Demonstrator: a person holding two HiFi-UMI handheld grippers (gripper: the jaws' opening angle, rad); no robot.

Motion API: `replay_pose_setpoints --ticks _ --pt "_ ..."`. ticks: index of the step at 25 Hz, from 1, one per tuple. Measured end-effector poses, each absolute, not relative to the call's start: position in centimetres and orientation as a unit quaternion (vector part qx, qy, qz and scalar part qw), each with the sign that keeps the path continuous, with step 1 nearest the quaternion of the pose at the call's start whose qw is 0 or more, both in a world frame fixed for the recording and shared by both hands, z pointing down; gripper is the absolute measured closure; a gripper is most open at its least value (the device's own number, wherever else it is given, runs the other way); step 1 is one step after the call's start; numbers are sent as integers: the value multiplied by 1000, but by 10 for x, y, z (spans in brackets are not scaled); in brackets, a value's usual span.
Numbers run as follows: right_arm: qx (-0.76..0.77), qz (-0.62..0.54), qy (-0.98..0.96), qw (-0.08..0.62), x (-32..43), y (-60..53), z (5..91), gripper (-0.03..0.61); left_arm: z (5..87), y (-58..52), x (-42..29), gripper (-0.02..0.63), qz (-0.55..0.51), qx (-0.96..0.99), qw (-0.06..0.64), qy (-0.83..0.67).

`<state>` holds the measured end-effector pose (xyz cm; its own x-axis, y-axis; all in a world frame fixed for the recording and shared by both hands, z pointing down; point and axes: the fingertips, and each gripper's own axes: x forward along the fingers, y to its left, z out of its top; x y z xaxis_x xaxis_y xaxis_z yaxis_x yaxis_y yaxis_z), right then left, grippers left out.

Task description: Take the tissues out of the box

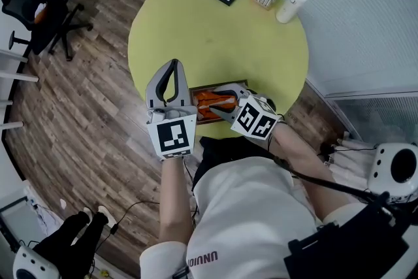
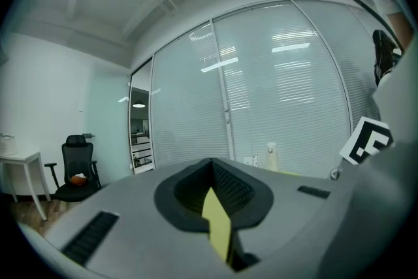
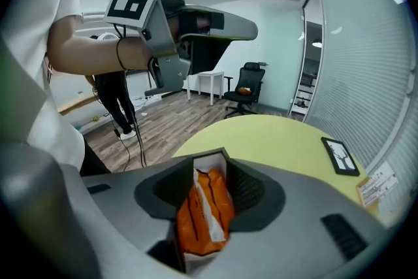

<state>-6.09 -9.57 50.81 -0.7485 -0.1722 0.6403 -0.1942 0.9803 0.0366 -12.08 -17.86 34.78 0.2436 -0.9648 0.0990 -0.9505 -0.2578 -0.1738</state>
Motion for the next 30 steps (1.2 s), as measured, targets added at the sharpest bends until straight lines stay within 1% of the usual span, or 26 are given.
replay_pose_setpoints --ticks 8,20,30 --pt "73 16 -922 380 -63 -91 534 397 361 -181 -120 603 -105 -794 33 598" --pt "34 5 -896 442 -61 -85 569 396 373 -186 -121 603 -112 -797 19 593" --pt "22 2 -877 479 -57 -84 589 396 379 -189 -126 603 -114 -795 12 596"
